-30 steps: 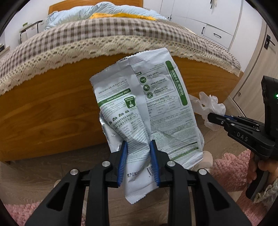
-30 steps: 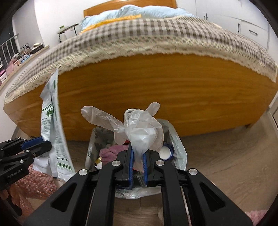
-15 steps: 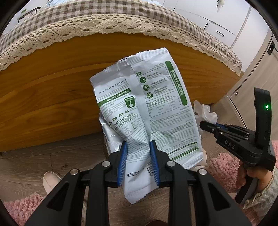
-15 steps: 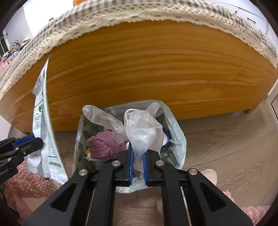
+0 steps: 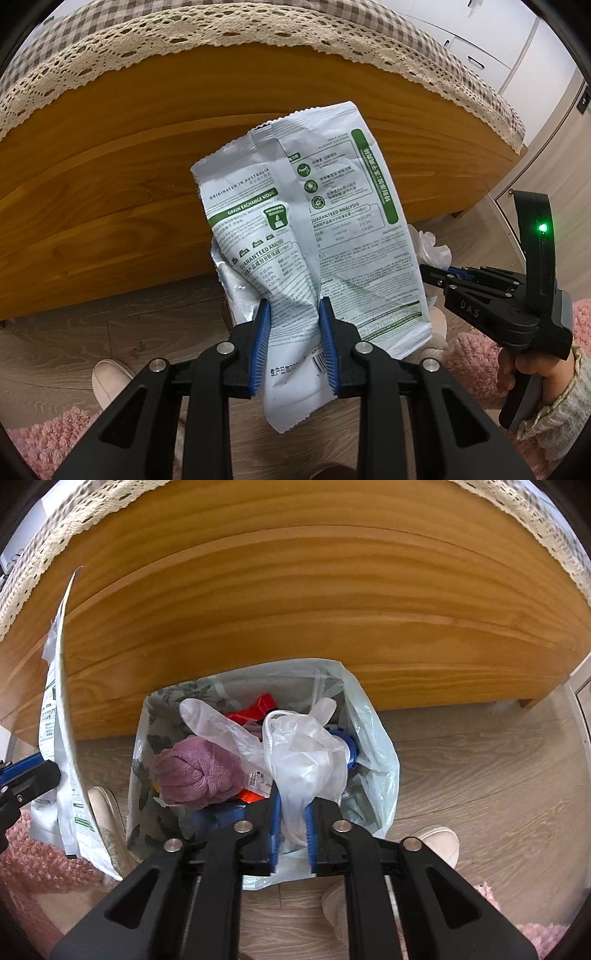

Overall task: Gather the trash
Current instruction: 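Lower the glove into the bin and open the right tool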

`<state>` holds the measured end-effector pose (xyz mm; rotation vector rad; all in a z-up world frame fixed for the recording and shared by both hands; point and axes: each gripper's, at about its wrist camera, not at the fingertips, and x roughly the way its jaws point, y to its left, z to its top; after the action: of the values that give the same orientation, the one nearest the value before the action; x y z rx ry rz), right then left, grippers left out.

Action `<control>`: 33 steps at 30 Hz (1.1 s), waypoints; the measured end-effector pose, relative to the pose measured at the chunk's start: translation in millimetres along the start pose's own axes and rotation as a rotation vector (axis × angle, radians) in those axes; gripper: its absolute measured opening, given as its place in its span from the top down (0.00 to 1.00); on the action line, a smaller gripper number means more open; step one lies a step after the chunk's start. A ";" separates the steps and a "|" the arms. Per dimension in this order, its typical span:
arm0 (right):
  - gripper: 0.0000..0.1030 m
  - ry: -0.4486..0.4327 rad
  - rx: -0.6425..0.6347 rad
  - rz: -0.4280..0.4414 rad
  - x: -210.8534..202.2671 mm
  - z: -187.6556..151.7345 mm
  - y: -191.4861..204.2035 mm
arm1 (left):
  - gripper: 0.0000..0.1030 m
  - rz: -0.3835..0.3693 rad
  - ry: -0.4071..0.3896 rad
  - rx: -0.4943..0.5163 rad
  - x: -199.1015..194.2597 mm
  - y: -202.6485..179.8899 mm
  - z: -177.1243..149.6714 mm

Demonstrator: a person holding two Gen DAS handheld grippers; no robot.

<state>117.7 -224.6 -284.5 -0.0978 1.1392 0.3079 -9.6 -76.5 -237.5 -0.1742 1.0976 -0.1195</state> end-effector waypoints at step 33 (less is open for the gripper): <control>0.11 -0.051 0.078 0.008 -8.4 8.2 -19.7 | 0.75 0.042 0.078 0.006 26.6 -6.9 2.4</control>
<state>127.5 -243.1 -275.0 -0.0163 1.0999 0.2710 4.4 -88.0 -258.3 -0.1420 1.1779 -0.0927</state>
